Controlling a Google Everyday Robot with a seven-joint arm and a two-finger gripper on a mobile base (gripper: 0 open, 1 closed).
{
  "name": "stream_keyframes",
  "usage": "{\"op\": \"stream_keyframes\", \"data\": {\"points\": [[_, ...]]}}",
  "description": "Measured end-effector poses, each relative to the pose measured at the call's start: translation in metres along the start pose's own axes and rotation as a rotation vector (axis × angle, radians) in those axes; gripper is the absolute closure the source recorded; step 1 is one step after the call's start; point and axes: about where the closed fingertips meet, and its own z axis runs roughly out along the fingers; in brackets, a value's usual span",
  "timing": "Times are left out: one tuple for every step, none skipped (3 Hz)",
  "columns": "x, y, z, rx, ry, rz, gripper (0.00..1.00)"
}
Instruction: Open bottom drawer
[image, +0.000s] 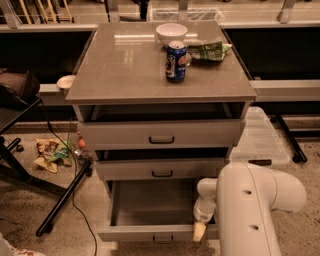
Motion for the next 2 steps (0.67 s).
{"op": "stream_keyframes", "data": {"points": [[0.014, 0.009, -0.017, 0.026, -0.03, 0.005, 0.0], [0.041, 0.029, -0.048, 0.077, -0.103, 0.017, 0.0]]}}
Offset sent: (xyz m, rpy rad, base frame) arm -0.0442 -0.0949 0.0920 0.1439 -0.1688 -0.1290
